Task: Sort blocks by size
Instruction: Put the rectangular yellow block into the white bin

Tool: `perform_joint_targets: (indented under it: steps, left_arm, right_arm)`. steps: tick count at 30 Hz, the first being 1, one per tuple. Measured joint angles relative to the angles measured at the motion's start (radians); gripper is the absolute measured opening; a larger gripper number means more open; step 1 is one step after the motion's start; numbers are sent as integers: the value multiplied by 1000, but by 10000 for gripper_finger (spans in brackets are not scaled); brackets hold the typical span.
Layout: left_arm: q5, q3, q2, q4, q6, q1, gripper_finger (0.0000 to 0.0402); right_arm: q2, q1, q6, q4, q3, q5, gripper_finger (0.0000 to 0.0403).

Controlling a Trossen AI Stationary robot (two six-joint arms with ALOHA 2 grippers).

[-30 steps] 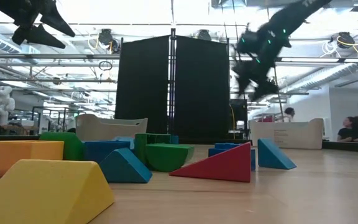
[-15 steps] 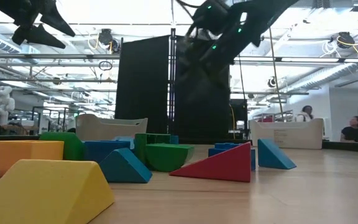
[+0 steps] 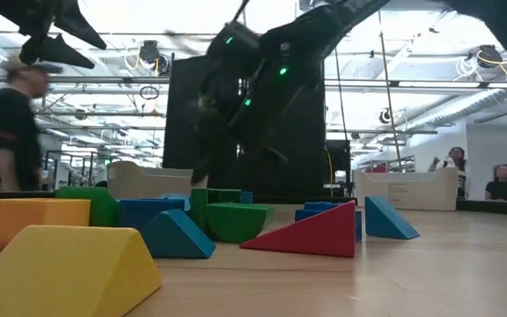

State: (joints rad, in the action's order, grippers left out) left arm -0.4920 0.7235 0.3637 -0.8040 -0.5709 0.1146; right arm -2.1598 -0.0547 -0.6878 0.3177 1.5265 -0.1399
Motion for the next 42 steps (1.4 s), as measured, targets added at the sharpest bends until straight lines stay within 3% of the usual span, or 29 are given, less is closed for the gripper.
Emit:
perform_joint_targets:
  steps: [4, 17, 20, 25, 32, 42]
  left_arm:
    - [17, 0, 0, -3, 0, 0, 281]
    - [18, 0, 0, -25, 31, 0, 281]
    - [18, 0, 0, -25, 32, 0, 281]
    - [16, 0, 0, -25, 34, 0, 281]
    - [16, 0, 0, -25, 29, 0, 281]
    - [6, 0, 0, -25, 28, 0, 281]
  right_arm:
    - [-60, 1, -9, 178, 83, -19, 261]
    - [-72, 10, -54, 288, 95, -22, 244]
    - [-72, 11, -12, 337, 95, -33, 210]
    - [-71, 11, 39, 361, 93, -49, 103]
    - [-25, 0, 100, 414, 87, -39, 102]
    - [230, -122, 214, 765, 41, -327, 102]
